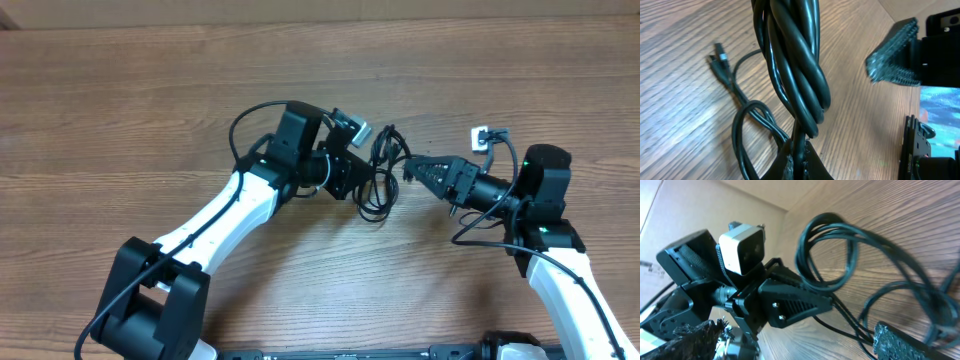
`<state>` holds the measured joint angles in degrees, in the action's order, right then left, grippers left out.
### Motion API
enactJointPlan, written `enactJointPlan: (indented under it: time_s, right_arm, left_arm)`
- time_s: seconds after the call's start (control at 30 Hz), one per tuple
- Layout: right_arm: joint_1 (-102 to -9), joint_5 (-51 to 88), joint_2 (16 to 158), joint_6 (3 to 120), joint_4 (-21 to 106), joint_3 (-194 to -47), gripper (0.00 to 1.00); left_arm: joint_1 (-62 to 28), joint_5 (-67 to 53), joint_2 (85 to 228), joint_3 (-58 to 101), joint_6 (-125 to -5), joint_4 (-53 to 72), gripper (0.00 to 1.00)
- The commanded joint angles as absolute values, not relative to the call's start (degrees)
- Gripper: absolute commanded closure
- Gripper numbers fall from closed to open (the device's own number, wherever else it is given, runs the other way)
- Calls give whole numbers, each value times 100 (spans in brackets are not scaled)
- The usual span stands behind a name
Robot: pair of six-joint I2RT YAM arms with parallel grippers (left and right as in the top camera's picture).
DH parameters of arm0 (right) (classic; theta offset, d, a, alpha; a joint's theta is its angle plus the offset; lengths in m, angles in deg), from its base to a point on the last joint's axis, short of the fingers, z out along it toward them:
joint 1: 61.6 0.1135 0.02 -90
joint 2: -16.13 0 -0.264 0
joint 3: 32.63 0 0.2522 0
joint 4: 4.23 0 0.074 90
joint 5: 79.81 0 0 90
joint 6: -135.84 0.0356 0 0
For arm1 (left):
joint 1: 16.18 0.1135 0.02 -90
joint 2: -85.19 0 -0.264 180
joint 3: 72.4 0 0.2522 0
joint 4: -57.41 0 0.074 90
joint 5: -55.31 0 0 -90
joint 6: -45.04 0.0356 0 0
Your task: Untangle cables
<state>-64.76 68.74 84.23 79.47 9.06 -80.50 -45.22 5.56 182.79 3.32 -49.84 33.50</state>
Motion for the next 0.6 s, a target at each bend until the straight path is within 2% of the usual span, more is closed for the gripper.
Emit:
enactJointPlan:
  time_s: [0.0,0.17,0.33,0.57]
  right_arm:
    - [-6301,6915,8399,7831,751,-8087,3]
    - [-6185,6614,8399,7833,709,-8087,3]
    - [-6188,6502,8399,7833,705,-8087,3]
    - [-6188,6220,8399,7835,709,-8087,3]
  left_arm:
    - [-4640,689,18118,415,-4823,3428,96]
    - [-4710,794,18118,415,-4722,3494,96]
    - [-4771,1623,18118,415,-3948,3636,96]
    - [-4885,1598,18118,415,-3850,3662,96]
